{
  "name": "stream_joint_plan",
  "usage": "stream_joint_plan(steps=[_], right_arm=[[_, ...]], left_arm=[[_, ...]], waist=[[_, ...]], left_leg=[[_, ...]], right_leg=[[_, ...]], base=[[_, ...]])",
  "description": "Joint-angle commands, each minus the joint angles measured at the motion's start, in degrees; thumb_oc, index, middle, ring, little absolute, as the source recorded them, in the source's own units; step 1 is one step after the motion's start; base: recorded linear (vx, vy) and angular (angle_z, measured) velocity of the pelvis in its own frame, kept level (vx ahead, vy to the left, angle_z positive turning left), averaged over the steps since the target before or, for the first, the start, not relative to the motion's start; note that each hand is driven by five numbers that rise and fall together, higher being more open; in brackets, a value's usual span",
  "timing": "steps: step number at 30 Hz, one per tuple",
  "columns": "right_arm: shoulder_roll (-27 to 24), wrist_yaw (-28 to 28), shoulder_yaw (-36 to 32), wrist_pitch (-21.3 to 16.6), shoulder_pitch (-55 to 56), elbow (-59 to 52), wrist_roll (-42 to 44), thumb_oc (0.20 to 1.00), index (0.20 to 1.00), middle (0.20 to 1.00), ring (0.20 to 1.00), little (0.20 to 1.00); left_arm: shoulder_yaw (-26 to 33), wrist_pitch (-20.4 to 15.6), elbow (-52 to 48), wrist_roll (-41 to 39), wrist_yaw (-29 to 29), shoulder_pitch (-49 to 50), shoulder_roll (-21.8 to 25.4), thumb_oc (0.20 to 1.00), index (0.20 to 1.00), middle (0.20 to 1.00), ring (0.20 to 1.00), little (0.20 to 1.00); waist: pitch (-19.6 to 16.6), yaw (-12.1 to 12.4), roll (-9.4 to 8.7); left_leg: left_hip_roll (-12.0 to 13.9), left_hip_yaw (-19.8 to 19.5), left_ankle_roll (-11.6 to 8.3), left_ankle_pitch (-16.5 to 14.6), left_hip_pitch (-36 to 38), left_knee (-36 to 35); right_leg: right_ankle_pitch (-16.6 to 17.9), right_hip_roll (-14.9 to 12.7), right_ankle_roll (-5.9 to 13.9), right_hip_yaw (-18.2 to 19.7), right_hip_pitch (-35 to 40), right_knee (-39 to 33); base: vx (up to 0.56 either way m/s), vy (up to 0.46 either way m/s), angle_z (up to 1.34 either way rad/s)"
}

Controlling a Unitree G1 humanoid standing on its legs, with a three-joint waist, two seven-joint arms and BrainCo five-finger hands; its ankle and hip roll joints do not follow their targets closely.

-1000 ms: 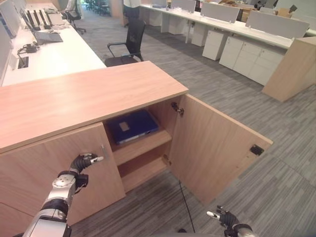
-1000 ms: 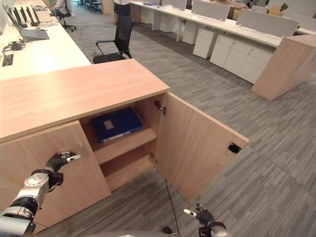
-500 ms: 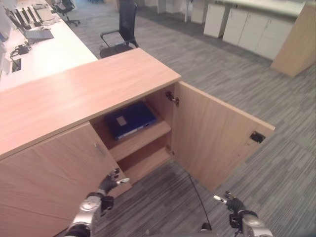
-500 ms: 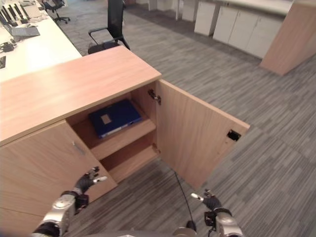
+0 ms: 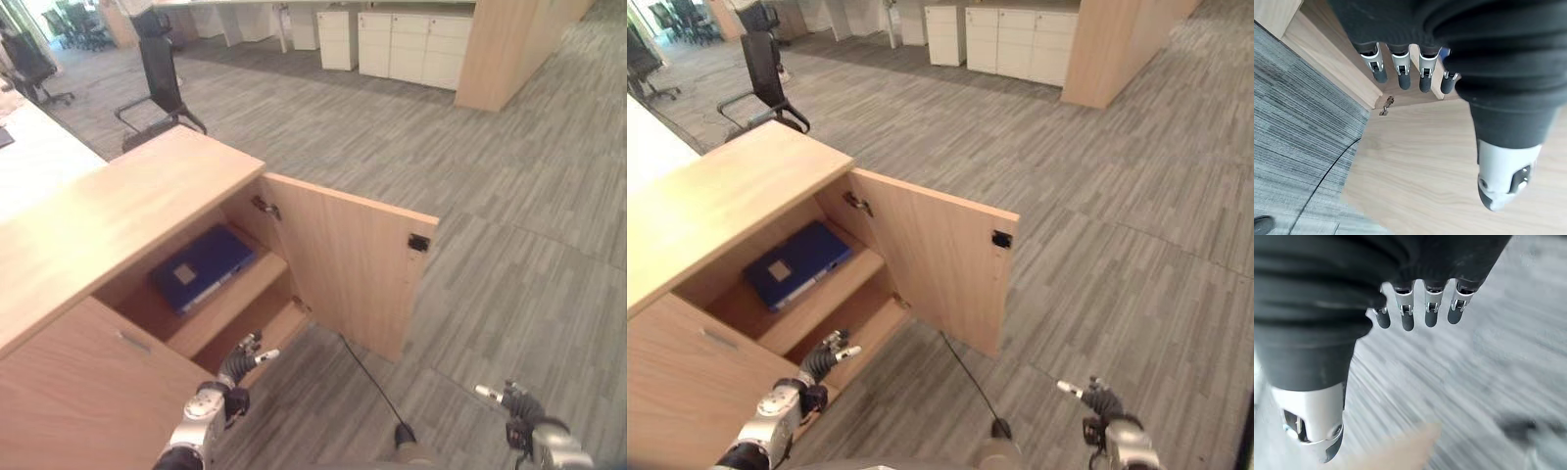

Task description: Put the empty folder in the office cabinet

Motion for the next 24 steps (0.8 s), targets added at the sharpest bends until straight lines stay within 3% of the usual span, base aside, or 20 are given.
stream_joint_plan(steps=[1, 9, 24], right_arm=[[0.3, -0.8, 1.4, -2.8, -4.6, -1.5, 3.1, 1.0, 1.0, 1.0, 1.0, 1.0], [2.2, -1.6, 5.8, -3.2, -14.4, -3.1, 4.8, 1.0, 1.0, 1.0, 1.0, 1.0], [11.3, -0.4, 14.1, -2.5, -16.3, -11.0, 2.3, 1.0, 1.0, 1.0, 1.0, 1.0]], left_arm=[[-1.0, -2.2, -3.8, -1.2, -0.9, -2.5, -0.4, 1.0, 1.0, 1.0, 1.0, 1.0], [-1.8, -2.2, -4.1, -1.0, -1.0, -1.3, 1.0, 1.0, 1.0, 1.0, 1.0, 1.0], [-1.5, -1.8, -4.0, -0.5, -0.1, 0.2, 0.9, 1.0, 1.0, 1.0, 1.0, 1.0]], waist=[[-0.3, 0.4, 0.46], [-2.1, 3.3, -0.82], [-2.8, 6.1, -2.03]], left_leg=[[-4.7, 1.3, 0.39, 0.5, 3.2, -14.4], [-5.8, 0.3, 0.93, -0.2, 6.9, -19.1], [-6.4, -1.7, 1.7, -0.6, 7.3, -20.6]], right_leg=[[2.1, -1.9, 7.45, 0.9, 14.3, -17.6], [1.6, -2.4, 7.59, -0.8, 16.3, -17.0], [1.6, -2.6, 7.84, -2.0, 17.0, -17.1]], base=[[0.14, -0.045, -0.04], [0.07, 0.006, 0.08], [0.01, 0.02, 0.07]])
